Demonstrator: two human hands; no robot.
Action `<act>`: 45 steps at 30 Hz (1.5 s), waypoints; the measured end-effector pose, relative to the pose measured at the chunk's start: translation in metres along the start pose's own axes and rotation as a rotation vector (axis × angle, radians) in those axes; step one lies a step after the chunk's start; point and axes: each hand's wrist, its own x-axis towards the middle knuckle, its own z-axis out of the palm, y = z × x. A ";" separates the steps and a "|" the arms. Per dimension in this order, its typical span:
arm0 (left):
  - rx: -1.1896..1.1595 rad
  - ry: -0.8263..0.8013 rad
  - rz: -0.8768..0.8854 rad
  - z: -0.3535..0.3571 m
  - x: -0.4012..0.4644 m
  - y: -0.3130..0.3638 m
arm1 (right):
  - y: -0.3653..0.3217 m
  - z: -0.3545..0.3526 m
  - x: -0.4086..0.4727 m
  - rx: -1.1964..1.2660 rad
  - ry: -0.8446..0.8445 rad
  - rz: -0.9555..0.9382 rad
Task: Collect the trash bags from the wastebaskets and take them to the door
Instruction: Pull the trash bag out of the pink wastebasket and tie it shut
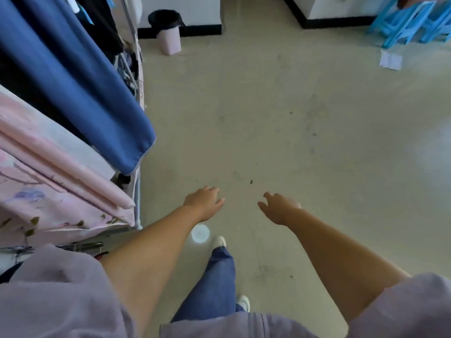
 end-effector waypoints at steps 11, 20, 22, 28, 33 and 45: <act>0.062 0.050 -0.039 -0.179 0.211 -0.048 | -0.022 -0.200 0.214 -0.023 0.070 -0.066; 0.027 0.100 -0.083 -0.299 0.365 -0.075 | -0.042 -0.338 0.370 -0.080 0.088 -0.134; 0.006 0.113 -0.122 -0.324 0.403 -0.086 | -0.047 -0.370 0.414 -0.103 0.103 -0.171; -0.120 0.174 -0.260 -0.405 0.510 -0.106 | -0.055 -0.479 0.542 -0.161 0.107 -0.243; -0.206 0.219 -0.304 -0.468 0.583 -0.117 | -0.070 -0.552 0.629 -0.226 0.081 -0.289; -0.276 0.209 -0.340 -0.621 0.776 -0.226 | -0.163 -0.702 0.836 -0.220 0.087 -0.312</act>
